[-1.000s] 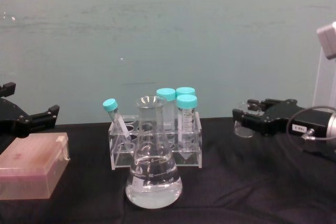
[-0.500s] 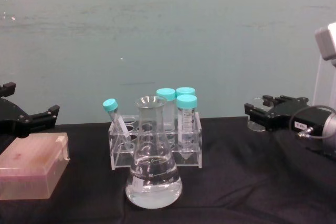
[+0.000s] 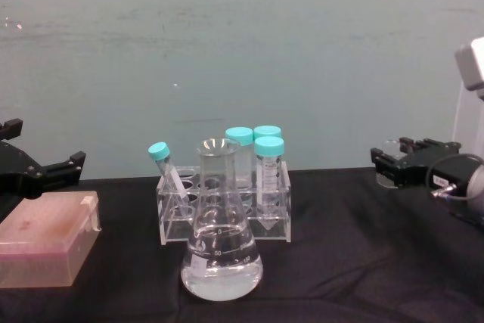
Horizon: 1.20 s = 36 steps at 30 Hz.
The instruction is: Place the experimental apparatus aside using one hand.
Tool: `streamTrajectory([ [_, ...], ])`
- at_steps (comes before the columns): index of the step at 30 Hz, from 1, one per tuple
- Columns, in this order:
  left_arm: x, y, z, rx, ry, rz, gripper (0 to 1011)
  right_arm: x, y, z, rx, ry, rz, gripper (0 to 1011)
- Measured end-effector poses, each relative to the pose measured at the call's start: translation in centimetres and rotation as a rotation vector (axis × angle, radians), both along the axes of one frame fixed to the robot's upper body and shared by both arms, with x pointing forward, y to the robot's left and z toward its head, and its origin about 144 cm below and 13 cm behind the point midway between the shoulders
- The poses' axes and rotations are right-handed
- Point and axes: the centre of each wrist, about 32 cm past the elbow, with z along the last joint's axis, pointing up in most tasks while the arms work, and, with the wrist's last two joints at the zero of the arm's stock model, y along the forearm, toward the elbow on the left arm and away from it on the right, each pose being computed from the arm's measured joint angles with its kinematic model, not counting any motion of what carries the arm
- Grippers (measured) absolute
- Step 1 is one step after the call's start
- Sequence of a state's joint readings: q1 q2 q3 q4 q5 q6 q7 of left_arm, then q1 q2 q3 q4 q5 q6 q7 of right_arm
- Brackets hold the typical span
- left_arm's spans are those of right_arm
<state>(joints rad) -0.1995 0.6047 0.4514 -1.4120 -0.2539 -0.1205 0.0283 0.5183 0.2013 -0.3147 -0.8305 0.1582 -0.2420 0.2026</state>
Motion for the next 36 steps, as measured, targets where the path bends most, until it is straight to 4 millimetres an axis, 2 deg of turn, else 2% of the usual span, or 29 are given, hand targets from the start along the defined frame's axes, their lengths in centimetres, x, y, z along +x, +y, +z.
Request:
streamTrajectory([
  [15, 0.0, 0.0, 0.0, 0.0, 0.0, 0.0, 1000, -0.1, -0.2, -0.6, -0.026, 0.01, -0.111, 503],
  [36, 0.0, 0.0, 0.0, 0.0, 0.0, 0.0, 1000, -0.3, -0.8, -1.4, -0.026, 0.046, -0.172, 503],
])
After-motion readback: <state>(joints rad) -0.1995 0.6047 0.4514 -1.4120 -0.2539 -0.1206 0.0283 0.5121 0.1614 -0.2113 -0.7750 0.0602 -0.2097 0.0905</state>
